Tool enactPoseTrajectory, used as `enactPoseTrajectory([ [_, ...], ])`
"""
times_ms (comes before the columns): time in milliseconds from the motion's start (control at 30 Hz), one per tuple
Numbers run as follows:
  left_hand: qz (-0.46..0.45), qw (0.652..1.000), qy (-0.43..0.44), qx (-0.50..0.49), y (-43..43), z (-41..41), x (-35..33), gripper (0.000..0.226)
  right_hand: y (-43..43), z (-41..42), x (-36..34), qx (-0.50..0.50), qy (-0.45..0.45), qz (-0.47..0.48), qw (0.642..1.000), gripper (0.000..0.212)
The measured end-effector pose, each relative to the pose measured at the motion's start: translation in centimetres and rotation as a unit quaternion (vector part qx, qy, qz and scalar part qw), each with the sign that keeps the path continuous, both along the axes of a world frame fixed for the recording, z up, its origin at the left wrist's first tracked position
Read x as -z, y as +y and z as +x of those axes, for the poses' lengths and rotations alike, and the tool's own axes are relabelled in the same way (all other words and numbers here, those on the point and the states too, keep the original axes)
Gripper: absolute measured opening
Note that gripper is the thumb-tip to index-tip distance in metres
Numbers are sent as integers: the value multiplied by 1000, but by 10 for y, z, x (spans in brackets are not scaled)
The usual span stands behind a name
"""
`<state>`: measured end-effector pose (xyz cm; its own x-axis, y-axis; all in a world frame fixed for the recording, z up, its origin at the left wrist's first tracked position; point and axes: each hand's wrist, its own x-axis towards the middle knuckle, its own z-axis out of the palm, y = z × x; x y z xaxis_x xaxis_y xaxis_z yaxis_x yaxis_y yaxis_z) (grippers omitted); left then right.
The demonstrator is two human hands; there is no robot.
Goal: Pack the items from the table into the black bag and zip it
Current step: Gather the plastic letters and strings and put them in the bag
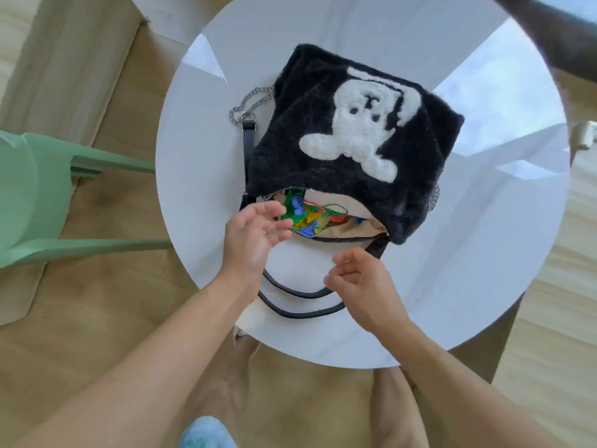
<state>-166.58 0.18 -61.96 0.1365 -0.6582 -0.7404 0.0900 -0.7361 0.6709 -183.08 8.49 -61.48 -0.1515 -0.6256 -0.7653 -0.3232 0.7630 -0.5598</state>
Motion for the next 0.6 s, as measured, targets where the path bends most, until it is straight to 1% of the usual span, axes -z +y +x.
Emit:
enactPoseTrajectory([
  [67, 13, 992, -92, 84, -5, 10, 7, 26, -3, 28, 9, 108, -30, 51, 992, 31],
  [133, 40, 978, -144, 148, -8, 17, 18, 16, -10, 53, 20, 219, -50, 69, 972, 38],
  [167, 52, 971, -156, 171, -10, 19, 23, 13, -15, 63, 27, 275, -60, 69, 957, 40],
  [233, 60, 965, -162, 199, -18, 20, 34, 15, -26, 81, 38, 374, -83, 60, 922, 39],
  [300, 53, 961, -151, 226, -24, 15, 43, 18, -38, 92, 46, 440, -102, 46, 891, 37],
  [333, 47, 960, -145, 233, -25, 11, 47, 16, -42, 96, 49, 456, -105, 36, 883, 37],
  [400, 36, 961, -150, 229, -26, 5, 54, 12, -49, 100, 52, 468, -88, 17, 879, 37],
  [500, 28, 962, -167, 216, -27, 1, 60, 20, -52, 103, 47, 476, -52, -23, 877, 33],
  [600, 26, 964, -156, 214, -29, -3, 57, 24, -51, 103, 40, 464, -47, -82, 881, 41],
])
